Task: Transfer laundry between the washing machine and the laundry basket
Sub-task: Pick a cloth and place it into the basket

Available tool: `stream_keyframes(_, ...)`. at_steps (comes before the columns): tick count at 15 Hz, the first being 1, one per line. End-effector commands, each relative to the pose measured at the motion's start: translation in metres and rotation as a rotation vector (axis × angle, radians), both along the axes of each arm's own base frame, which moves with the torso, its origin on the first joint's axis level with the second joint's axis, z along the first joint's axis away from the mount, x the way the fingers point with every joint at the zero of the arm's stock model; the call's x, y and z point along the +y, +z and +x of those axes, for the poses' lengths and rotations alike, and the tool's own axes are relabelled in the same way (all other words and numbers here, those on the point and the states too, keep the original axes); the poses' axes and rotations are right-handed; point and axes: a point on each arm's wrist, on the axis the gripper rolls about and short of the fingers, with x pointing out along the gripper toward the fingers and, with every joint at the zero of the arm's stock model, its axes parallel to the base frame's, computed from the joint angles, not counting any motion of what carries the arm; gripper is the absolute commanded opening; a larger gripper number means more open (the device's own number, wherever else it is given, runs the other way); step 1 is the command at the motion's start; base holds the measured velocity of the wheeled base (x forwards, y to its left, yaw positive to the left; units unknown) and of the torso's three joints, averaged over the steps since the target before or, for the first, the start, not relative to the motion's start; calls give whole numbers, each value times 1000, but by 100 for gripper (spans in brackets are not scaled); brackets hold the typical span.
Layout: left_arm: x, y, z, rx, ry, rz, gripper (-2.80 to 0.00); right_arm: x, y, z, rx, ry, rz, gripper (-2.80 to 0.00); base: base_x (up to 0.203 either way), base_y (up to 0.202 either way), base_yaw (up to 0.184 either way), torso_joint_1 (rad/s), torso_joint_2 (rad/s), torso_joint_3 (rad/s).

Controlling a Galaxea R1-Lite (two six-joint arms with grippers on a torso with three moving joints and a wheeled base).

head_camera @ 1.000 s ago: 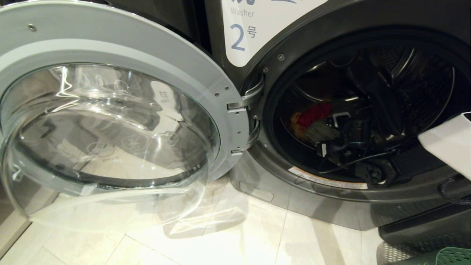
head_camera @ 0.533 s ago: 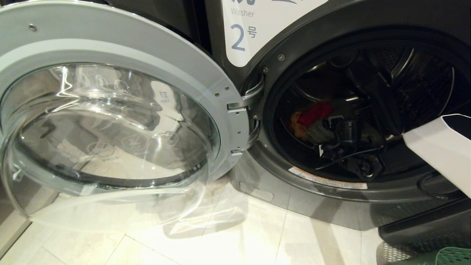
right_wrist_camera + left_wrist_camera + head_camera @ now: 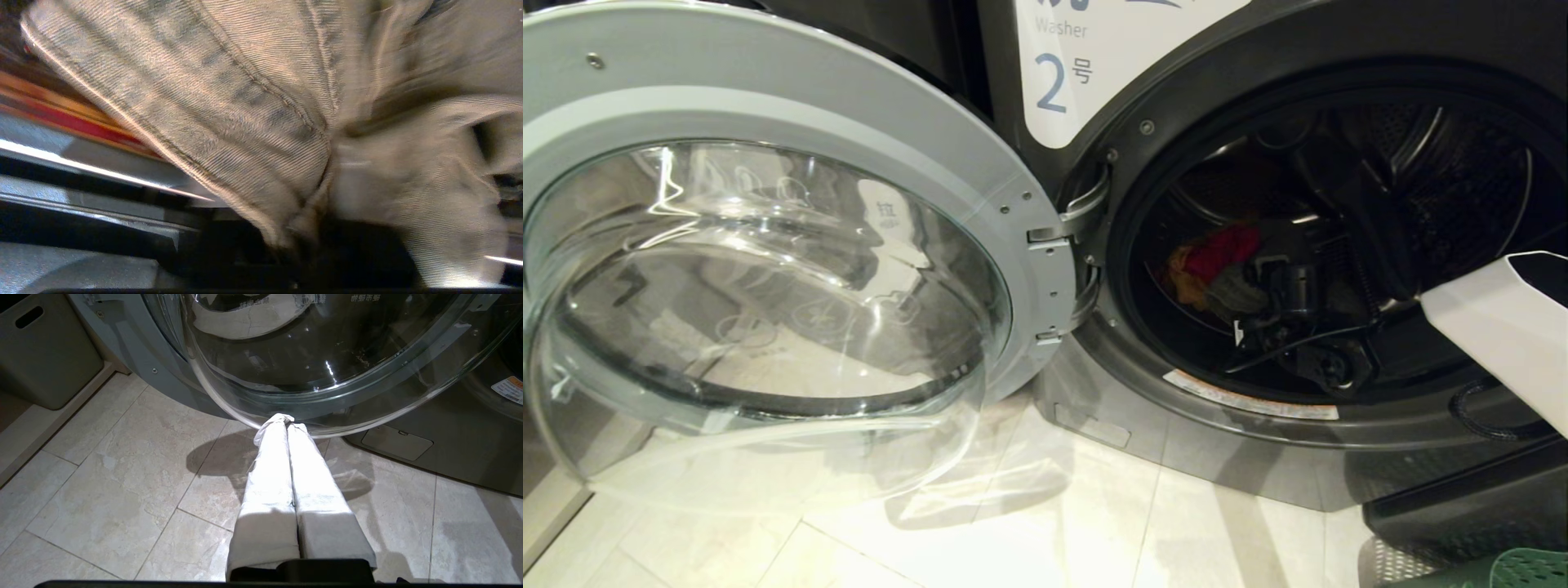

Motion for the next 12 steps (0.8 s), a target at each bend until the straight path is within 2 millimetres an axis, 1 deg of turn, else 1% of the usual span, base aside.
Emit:
stream_keyframes(1,0,-11,3,40,1,0,-280,0,13,-4,-31,0,3,-280,0,0,0,0,0,0)
stream_keyframes(4,0,-11,3,40,1,0,-280,3,33,-18,-70,7,23,-280,0,0,0,0,0,0)
stream_keyframes(5,0,-11,3,40,1,0,-280,6,36,-26,-73,14,29,-280,0,0,0,0,0,0)
stream_keyframes(7,0,-11,3,40,1,0,-280,12,35,-48,-86,35,45,-280,0,0,0,0,0,0)
stream_keyframes(9,0,-11,3,40,1,0,-280,20,37,-78,-128,73,62,-280,0,0,0,0,0,0)
stream_keyframes(11,0,-11,3,40,1,0,-280,24,42,-117,-179,122,79,-280,0,0,0,0,0,0)
stream_keyframes(12,0,-11,3,40,1,-1,-280,24,48,-142,-207,149,87,-280,0,0,0,0,0,0)
